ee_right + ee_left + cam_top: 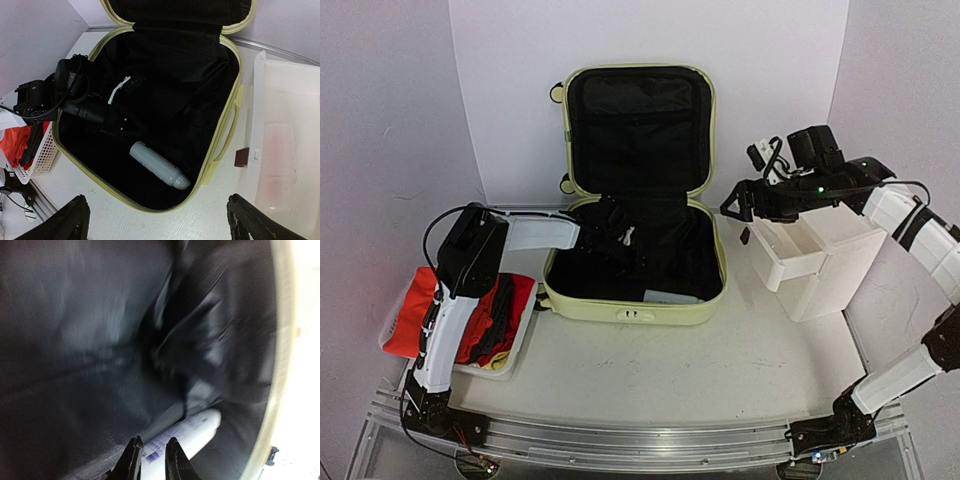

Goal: Open, take out, and arrange the luggage

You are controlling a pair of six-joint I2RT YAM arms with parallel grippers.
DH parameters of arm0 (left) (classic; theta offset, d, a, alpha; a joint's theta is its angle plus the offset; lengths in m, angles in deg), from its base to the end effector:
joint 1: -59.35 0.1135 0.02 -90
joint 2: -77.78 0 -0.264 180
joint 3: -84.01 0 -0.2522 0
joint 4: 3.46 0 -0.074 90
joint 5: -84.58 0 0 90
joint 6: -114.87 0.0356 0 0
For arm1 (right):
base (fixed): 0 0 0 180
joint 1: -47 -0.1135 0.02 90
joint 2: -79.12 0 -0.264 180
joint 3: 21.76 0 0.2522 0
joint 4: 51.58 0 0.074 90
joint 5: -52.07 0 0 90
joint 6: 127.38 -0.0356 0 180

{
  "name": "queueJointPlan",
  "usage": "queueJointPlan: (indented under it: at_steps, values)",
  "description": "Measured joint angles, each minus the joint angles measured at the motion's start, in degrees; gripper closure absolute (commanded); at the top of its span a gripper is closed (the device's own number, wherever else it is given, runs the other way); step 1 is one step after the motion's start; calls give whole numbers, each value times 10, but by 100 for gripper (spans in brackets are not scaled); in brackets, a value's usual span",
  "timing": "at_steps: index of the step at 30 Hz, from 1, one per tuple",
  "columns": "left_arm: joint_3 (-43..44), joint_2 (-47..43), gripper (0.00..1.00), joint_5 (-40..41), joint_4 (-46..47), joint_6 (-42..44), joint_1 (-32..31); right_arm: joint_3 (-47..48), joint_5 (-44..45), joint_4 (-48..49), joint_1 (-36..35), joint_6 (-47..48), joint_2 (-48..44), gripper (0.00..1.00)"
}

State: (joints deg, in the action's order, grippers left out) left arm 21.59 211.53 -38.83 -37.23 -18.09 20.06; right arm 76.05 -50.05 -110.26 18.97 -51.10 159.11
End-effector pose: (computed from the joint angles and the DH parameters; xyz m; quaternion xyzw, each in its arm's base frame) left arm 0.3835 -0.3391 0.1546 0.0696 0.9026 -0.4192 0.0695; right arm 0.2582 0.1459 0.3795 -0.1562 0.8919 0.2370 0.3521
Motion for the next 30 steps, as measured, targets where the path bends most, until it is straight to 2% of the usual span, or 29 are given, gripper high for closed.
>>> queueJointPlan:
  at_steps: [7,9,13,17,19,22,30]
  values:
    - [-19,-82,80,-6,32,9,44,23,-80,44,0,-2,113,11]
    - [-19,-107,76,-6,26,7,53,22,-97,45,0,-23,139,10]
    - [11,-134,54,-6,-47,24,64,0,-96,43,-10,-53,148,8]
    - [60,-133,21,-5,-186,79,68,-7,-89,30,-36,-64,148,8]
    - [66,-133,9,-7,-237,111,69,-2,-86,20,-46,-63,152,10]
    - [54,-132,8,-18,-286,146,72,28,-80,4,-60,-56,179,14]
    - [84,-47,7,-57,-326,170,66,154,-83,-56,-64,-37,310,13]
